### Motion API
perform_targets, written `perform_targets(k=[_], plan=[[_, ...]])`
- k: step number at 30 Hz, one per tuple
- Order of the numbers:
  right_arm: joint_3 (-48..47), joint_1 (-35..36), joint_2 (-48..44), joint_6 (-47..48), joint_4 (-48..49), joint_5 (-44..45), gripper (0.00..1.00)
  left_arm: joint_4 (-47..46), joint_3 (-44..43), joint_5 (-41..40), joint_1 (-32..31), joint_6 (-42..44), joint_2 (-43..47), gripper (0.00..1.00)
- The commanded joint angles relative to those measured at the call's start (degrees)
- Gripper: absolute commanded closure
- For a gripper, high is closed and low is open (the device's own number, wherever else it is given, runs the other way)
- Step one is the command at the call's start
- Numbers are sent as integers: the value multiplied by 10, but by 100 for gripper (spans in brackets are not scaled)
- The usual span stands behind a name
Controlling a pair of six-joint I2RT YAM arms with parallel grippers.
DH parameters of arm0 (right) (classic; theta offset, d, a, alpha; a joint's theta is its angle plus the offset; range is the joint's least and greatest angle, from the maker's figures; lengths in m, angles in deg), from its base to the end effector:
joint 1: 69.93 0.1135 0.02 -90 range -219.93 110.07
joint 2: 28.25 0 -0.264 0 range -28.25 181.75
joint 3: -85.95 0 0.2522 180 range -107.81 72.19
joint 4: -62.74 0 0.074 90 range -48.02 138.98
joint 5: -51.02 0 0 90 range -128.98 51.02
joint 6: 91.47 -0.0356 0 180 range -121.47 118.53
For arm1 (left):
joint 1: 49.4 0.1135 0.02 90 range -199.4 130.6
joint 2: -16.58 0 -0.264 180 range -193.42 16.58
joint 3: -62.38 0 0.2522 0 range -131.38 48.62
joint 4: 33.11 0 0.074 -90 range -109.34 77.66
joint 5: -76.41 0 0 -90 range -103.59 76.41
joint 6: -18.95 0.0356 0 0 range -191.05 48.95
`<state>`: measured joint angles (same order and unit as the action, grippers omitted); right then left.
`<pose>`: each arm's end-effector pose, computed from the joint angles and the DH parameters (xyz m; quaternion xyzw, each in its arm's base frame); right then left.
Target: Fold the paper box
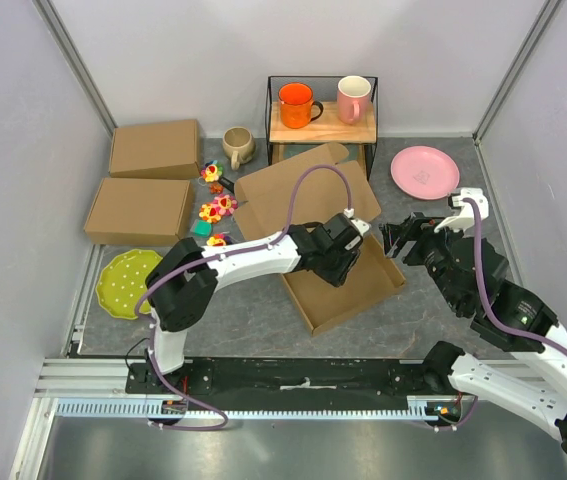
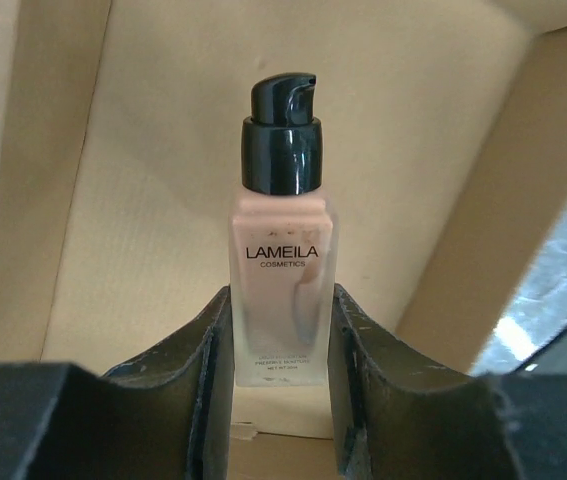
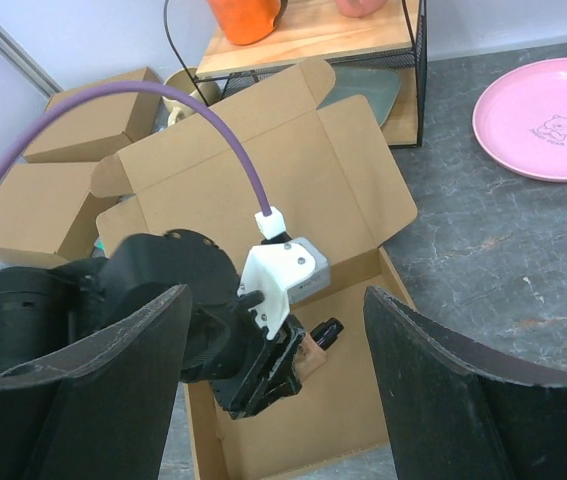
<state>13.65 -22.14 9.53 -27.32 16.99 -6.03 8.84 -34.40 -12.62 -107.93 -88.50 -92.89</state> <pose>0.0957 0.0766 0.3979 0.0356 0.7619 0.1892 0.6185 0.2174 -0.3564 0.2176 0.3367 0.8913 -0.1933 0.2344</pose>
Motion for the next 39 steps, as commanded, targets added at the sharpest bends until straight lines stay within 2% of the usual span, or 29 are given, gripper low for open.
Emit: perform_targets(k=[1,2,8,17,23,25,27,28,29,30,31,32,33,35,37,39], plan=[[0,1,3,-6,1,6,22,16,-4,-47,1,-2,-11,89],[1,1,5,-5,1,7,22,12,2,-52,1,-4,-8,84],[0,1,6,-8,4,9,22,0,13,-68,1,-11,24,67],[4,2,10,-13,2,10,21,-23,36,-66,0,-25,67,46],[9,1,18,-16,-4,15,21,-34,54,-62,-5,-40,87,44],[19,1,32,-12,-11,53,21,-42,69,-83,-22,-55,124,44],[33,1,53,-11,-20,103,21,-79,124,-143,-41,-87,171,44],[37,2,80,-24,-38,122,21,-88,150,-172,-52,-107,228,44],[43,1,93,-26,-42,133,17,-112,205,-225,-71,-128,257,46],[61,0,105,-30,-42,141,15,-123,235,-250,-79,-188,287,46],[70,-2,123,-35,-39,152,12,-133,266,-275,-87,-218,355,47],[78,-9,133,-40,-36,151,8,-142,328,-313,-98,-250,384,48],[90,-16,142,-39,-31,143,7,-157,359,-321,-99,-310,418,48],[94,-59,173,-35,-20,94,4,-164,438,-354,-99,-350,498,49],[108,-118,202,-23,7,45,3,-144,476,-375,-99,-398,543,49],[123,-147,229,-18,36,2,2,-119,514,-398,-99,-426,610,49]])
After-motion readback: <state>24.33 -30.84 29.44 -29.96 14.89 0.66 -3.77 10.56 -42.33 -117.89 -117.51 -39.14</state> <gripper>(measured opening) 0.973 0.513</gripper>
